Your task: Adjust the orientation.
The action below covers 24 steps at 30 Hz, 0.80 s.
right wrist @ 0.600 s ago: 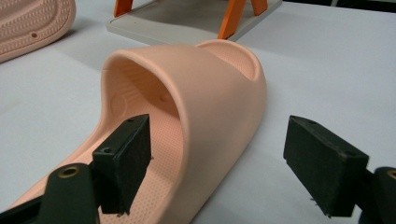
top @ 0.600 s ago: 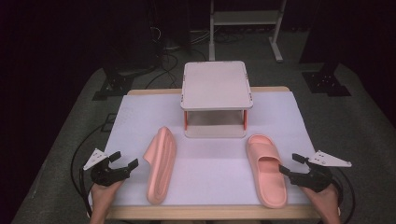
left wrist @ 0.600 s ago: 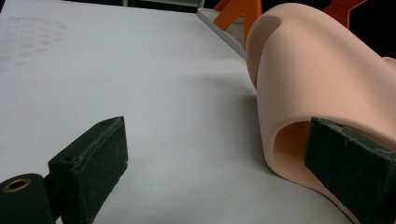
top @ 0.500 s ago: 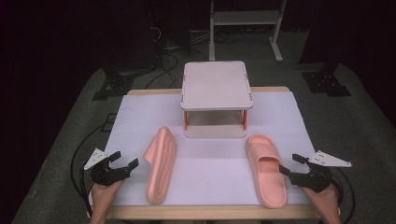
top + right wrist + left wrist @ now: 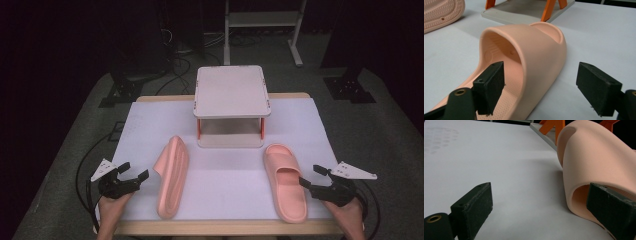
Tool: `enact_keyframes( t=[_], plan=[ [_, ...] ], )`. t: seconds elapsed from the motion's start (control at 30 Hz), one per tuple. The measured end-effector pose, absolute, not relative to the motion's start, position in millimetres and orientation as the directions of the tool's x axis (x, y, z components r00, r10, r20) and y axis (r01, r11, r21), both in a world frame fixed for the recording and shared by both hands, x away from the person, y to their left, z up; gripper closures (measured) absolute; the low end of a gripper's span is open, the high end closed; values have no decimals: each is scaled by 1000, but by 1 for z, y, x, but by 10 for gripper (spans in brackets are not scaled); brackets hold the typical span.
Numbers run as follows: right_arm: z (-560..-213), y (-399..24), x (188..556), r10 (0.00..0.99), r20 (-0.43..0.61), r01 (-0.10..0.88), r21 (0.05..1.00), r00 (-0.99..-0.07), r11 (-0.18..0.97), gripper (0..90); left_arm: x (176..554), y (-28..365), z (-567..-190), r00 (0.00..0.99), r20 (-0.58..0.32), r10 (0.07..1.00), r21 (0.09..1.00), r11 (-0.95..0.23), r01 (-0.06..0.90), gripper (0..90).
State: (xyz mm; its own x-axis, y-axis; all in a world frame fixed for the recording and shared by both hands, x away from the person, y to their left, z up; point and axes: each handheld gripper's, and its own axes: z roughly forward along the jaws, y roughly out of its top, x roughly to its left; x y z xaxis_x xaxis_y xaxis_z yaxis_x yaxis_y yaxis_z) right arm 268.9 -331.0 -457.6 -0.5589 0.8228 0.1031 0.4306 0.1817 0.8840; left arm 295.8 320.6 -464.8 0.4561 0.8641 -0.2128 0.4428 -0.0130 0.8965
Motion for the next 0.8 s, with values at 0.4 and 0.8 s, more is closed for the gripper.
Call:
enact_keyframes(
  t=[0.4, 0.8],
  plan=[
    [-456, -328, 268, 825, 97, 424, 887, -558, 182, 210, 299, 317, -464, 462, -225, 858, 887, -16, 461, 139],
    [-458, -329, 267, 825, 94, 427, 884, -557, 187, 209, 304, 309, -463, 489, -215, 845, 879, -51, 474, 333]
  ],
)
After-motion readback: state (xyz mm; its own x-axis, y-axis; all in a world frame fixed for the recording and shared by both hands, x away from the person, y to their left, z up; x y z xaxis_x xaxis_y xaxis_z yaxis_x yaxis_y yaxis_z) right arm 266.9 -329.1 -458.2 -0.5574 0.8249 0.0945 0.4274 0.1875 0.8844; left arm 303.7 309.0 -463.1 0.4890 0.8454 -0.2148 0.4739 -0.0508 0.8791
